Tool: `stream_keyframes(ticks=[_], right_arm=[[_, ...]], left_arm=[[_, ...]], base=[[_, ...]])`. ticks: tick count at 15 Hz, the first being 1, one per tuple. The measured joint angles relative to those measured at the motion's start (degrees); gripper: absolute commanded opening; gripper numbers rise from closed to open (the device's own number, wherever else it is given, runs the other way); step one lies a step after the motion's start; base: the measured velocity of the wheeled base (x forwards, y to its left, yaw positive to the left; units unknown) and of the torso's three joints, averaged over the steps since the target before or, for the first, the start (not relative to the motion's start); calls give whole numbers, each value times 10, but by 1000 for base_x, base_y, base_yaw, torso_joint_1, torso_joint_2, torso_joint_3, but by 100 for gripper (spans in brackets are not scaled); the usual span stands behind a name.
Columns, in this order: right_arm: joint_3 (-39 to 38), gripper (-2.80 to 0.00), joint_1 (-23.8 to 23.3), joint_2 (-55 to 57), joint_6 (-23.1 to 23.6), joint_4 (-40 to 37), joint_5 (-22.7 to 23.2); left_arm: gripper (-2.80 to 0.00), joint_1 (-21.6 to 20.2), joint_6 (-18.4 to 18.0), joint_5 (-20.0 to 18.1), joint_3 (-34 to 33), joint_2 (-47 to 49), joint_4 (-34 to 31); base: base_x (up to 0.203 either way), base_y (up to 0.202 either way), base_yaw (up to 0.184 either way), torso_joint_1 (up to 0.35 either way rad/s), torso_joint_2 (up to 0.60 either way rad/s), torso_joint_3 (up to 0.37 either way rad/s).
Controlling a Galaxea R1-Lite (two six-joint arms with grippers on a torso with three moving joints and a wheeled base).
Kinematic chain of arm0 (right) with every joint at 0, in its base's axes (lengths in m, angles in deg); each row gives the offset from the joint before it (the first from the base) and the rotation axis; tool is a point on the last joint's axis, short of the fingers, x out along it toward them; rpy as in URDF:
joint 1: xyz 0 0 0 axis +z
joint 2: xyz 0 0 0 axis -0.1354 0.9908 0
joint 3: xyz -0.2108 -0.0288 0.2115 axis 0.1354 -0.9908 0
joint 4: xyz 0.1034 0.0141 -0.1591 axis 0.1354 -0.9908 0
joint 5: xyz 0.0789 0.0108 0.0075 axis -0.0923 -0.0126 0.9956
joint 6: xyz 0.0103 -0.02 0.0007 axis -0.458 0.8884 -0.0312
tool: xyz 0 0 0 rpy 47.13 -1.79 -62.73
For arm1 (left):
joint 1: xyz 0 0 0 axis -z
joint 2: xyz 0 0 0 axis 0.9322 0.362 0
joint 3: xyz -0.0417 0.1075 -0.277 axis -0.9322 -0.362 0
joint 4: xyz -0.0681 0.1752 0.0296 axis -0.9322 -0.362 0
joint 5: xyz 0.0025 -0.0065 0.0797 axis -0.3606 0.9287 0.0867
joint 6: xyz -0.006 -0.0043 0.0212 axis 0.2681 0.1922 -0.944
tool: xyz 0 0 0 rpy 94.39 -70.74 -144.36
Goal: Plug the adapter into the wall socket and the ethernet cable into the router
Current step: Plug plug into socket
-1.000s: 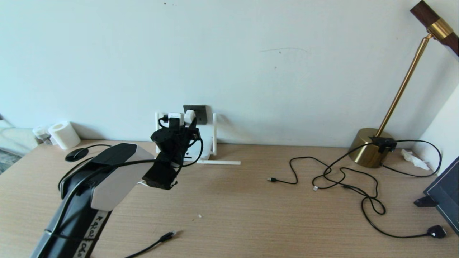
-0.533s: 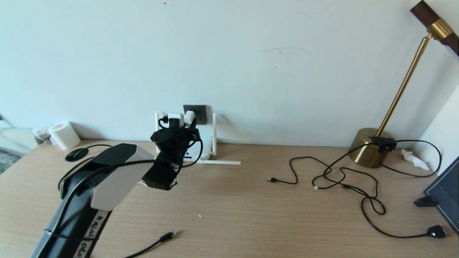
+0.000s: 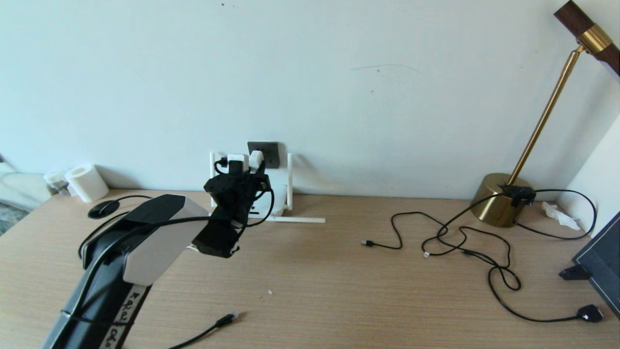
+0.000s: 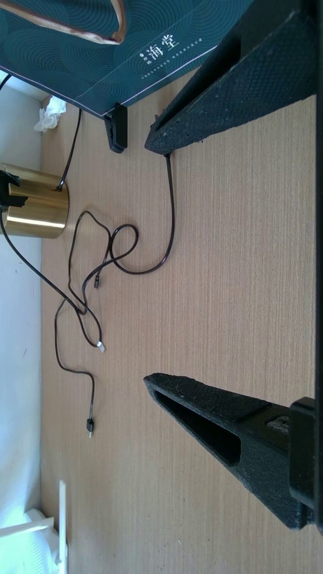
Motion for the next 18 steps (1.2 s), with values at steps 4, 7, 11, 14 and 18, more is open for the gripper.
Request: stream_keyframes(ticks=[4, 7, 11, 14, 18], right_arm=[[0, 0, 0, 0, 0, 0, 0], [0, 0, 0, 0, 0, 0, 0], [0, 0, 0, 0, 0, 0, 0], [0, 0, 0, 0, 0, 0, 0], [0, 0, 0, 0, 0, 0, 0]], left_arm=[[-280, 1, 0, 0, 0, 0, 0], [-280, 1, 0, 0, 0, 1, 0], [-280, 1, 0, -1, 3, 2, -1], [-280, 1, 0, -1, 4, 2, -1], [-280, 3, 0, -1, 5, 3, -1]], base=[[0, 0, 0, 0, 0, 0], [0, 0, 0, 0, 0, 0], [0, 0, 0, 0, 0, 0], [0, 0, 0, 0, 0, 0], [0, 0, 0, 0, 0, 0]])
